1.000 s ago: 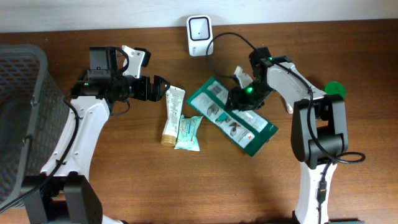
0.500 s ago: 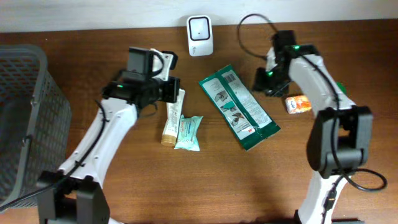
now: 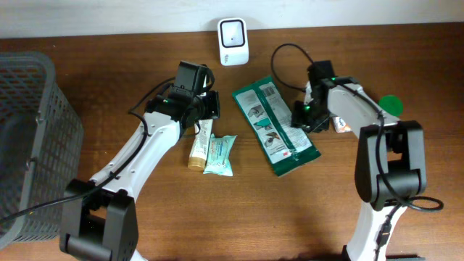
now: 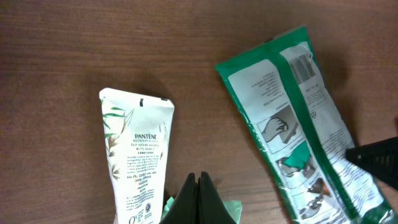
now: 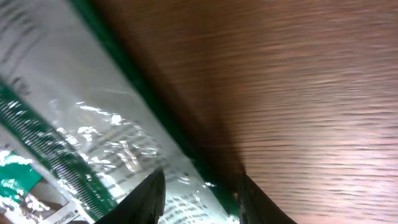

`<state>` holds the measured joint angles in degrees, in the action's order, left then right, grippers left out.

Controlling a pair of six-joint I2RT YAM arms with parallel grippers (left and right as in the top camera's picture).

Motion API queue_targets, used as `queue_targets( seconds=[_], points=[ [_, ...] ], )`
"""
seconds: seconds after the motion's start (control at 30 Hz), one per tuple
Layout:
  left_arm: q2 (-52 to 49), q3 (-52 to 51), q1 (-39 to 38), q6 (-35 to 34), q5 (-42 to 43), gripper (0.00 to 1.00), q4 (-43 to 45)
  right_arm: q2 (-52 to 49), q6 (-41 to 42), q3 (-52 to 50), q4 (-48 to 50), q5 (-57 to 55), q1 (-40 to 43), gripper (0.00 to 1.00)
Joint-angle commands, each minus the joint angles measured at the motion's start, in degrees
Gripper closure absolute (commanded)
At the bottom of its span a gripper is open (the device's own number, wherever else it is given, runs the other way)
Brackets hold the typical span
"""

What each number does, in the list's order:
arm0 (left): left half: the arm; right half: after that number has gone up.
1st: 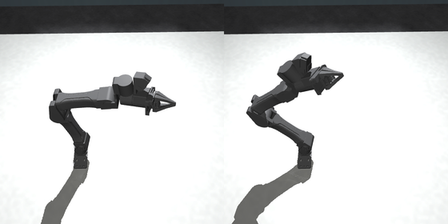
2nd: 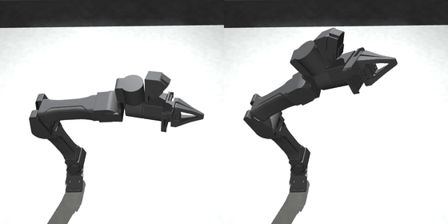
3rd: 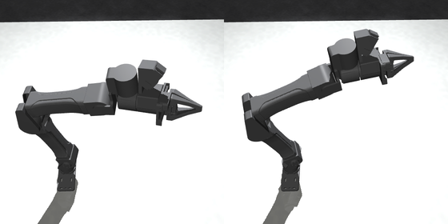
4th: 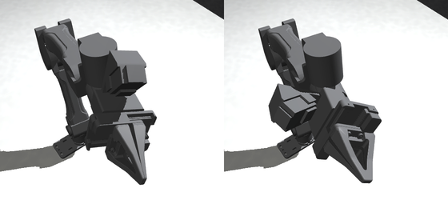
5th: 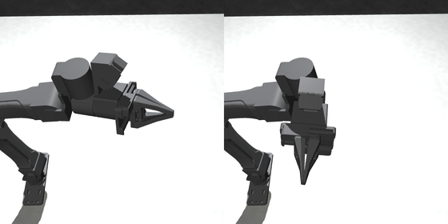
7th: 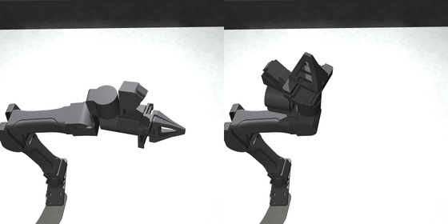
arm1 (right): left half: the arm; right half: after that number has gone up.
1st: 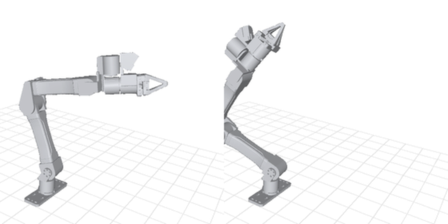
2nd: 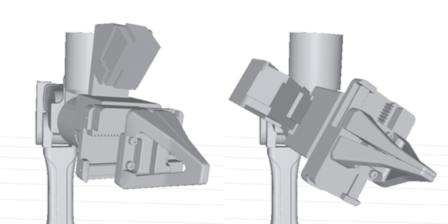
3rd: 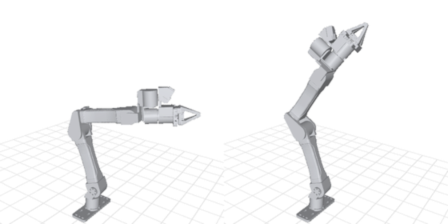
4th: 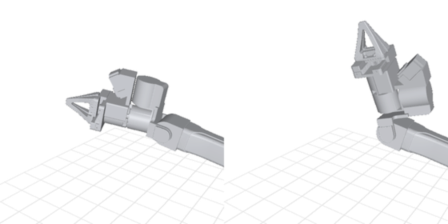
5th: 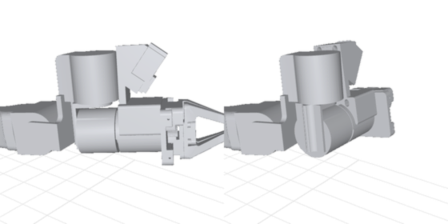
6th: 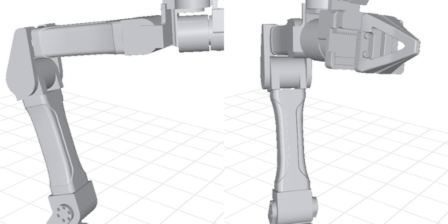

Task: Scan the item barcode
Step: 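Grasp the glove pack with both grippers and straighten it upright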

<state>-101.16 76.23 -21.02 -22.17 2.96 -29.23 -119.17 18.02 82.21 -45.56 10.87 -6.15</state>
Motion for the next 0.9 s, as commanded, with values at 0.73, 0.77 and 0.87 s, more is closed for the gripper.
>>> queue_targets(
  seconds=[0.73, 0.77, 0.87],
  points=[
    [-17.8, -0.3, -0.4, 6.3, 31.7, 1.00, 11.1, 2.4, -4.1, -2.0, -0.1, 18.9, 5.0, 0.67],
    [-18.0, -0.3, -0.4, 4.3, 30.8, 1.00, 10.9, 2.4, -4.1, -2.0, -0.2, 18.9, 5.0, 0.66],
    [-18.5, -0.3, -1.2, 1.8, 27.7, 1.00, 10.1, 2.4, -4.1, -2.0, -0.7, 18.9, 5.0, 0.66]
  ],
)
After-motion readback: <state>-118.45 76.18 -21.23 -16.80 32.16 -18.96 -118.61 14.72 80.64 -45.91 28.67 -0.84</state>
